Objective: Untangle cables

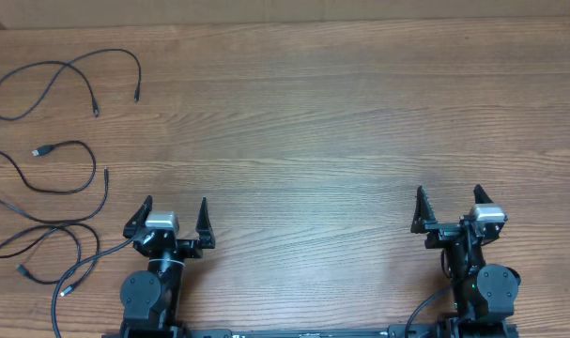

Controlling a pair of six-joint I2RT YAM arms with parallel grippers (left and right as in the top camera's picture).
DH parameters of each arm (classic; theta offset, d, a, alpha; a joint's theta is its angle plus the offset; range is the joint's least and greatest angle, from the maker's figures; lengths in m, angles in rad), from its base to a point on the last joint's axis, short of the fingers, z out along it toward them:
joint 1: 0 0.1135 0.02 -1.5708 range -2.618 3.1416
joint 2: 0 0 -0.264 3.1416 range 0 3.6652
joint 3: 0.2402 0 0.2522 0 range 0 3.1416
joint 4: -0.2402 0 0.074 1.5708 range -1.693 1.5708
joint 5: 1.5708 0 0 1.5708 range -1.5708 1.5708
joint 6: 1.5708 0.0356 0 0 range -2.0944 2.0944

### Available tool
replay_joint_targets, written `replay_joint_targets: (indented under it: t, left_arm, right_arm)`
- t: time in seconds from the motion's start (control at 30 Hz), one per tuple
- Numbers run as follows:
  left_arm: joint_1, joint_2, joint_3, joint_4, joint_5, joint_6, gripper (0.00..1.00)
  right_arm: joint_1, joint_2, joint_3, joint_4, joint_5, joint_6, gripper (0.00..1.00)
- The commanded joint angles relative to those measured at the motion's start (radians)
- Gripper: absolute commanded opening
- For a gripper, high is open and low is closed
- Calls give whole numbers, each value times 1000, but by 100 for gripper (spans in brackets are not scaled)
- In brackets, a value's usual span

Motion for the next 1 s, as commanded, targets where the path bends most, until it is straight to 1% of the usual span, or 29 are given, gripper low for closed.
replay_joint_targets:
  t: [0.0,0.97]
  left_arm:
    - [10,-13,-6,2,5,16,99]
    - [10,-13,-6,3,5,16,100]
  right_arm:
    - [-6,-12,-10,5,6,-5,100]
    - [8,-12,-10,6,6,-5,100]
